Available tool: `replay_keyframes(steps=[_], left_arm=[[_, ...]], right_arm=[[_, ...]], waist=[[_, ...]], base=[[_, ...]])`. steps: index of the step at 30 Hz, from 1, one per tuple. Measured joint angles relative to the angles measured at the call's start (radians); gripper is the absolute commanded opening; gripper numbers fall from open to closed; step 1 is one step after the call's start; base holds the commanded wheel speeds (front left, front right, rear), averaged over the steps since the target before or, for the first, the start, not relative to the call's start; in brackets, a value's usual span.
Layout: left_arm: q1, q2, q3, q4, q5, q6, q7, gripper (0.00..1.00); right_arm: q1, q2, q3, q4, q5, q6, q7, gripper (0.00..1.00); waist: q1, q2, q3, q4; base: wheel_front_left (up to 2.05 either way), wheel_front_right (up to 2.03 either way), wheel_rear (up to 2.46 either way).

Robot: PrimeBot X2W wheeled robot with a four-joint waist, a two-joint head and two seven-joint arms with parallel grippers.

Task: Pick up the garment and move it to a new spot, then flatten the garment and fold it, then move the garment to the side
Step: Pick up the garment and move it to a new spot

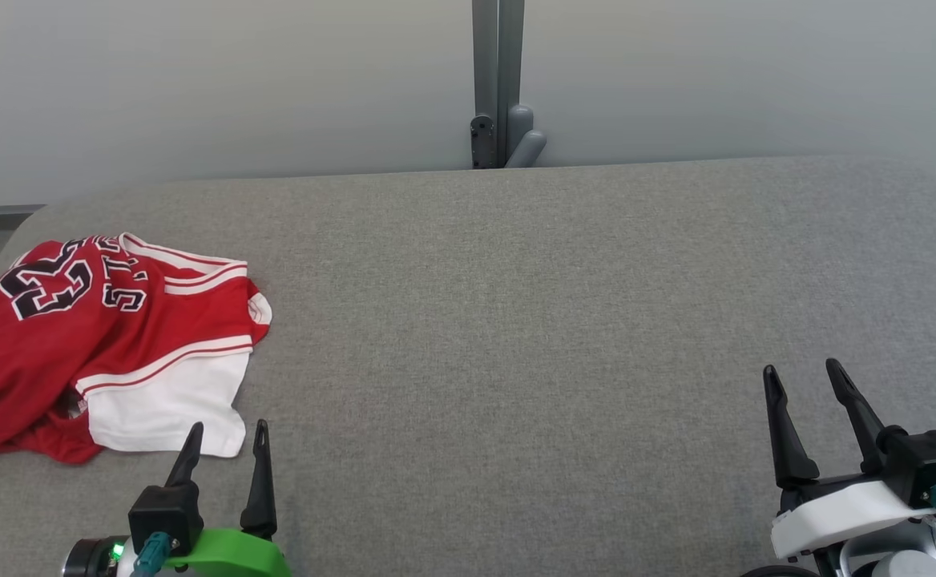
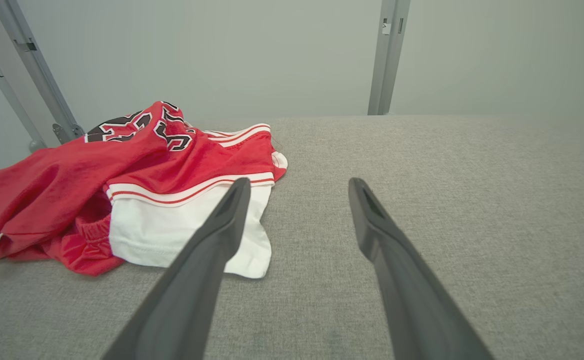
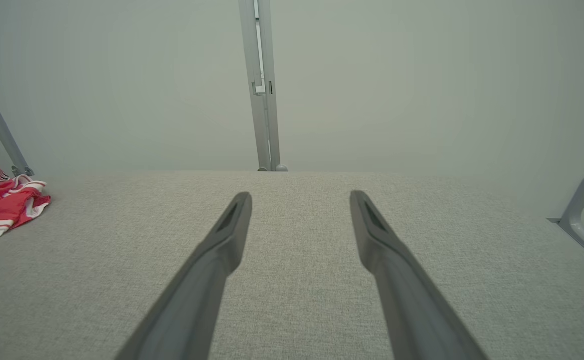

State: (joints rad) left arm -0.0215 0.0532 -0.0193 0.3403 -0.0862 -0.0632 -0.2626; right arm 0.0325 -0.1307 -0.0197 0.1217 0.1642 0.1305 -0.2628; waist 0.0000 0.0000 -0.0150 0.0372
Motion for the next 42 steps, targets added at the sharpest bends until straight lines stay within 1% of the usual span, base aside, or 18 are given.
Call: replay_keyframes(steps=[6, 11, 15, 26, 31, 35, 39, 42], left_arm=[[-0.010, -0.001, -0.001, 0.004, 0.001, -0.003, 0.000, 1.00], [-0.013, -0.002, -0.002, 0.003, 0.001, -0.003, -0.002, 1.00], [-0.012, -0.003, 0.003, -0.002, 0.001, -0.002, -0.002, 1.00], [0.009, -0.001, 0.038, -0.007, 0.000, 0.001, -0.002, 1.00], [0.015, -0.002, 0.044, -0.010, -0.003, 0.001, -0.002, 1.00], [0.025, -0.002, 0.055, -0.014, -0.010, 0.001, -0.002, 1.00], [0.017, -0.002, 0.060, -0.010, -0.020, -0.002, -0.002, 1.00], [-0.029, -0.002, 0.064, -0.002, -0.043, -0.006, -0.002, 1.00]], right_arm=[[0.000, 0.009, 0.005, -0.007, 0.000, 0.000, 0.000, 1.00], [0.001, 0.016, 0.018, -0.009, 0.000, 0.000, 0.000, 1.00], [0.004, 0.018, 0.025, -0.009, 0.000, 0.000, 0.000, 1.00], [-0.005, 0.028, 0.061, -0.004, 0.000, 0.000, 0.000, 1.00], [-0.012, 0.032, 0.080, 0.002, 0.001, 0.000, 0.000, 1.00], [-0.015, 0.031, 0.089, 0.001, 0.003, 0.000, 0.000, 1.00], [-0.015, 0.023, 0.093, -0.003, 0.007, 0.000, 0.000, 1.00], [-0.027, 0.007, 0.096, -0.010, 0.007, 0.000, 0.000, 1.00]], waist=[[0.0000, 0.0000, 0.001, 0.029], [0.0000, 0.0000, 0.001, 0.082], [0.0000, 0.0000, 0.000, 0.141], [0.0000, 0.0000, -0.006, 0.335], [0.0000, 0.0000, -0.009, 0.400], [0.0000, 0.0000, -0.007, 0.420], [0.0000, 0.0000, 0.007, 0.402], [0.0000, 0.0000, 0.033, 0.387]], base=[[0.00, 0.00, 0.00], [0.00, 0.00, 0.00], [0.00, 0.00, 0.00], [0.00, 0.00, 0.00], [0.00, 0.00, 0.00], [0.00, 0.00, 0.00], [0.00, 0.00, 0.00], [0.00, 0.00, 0.00]])
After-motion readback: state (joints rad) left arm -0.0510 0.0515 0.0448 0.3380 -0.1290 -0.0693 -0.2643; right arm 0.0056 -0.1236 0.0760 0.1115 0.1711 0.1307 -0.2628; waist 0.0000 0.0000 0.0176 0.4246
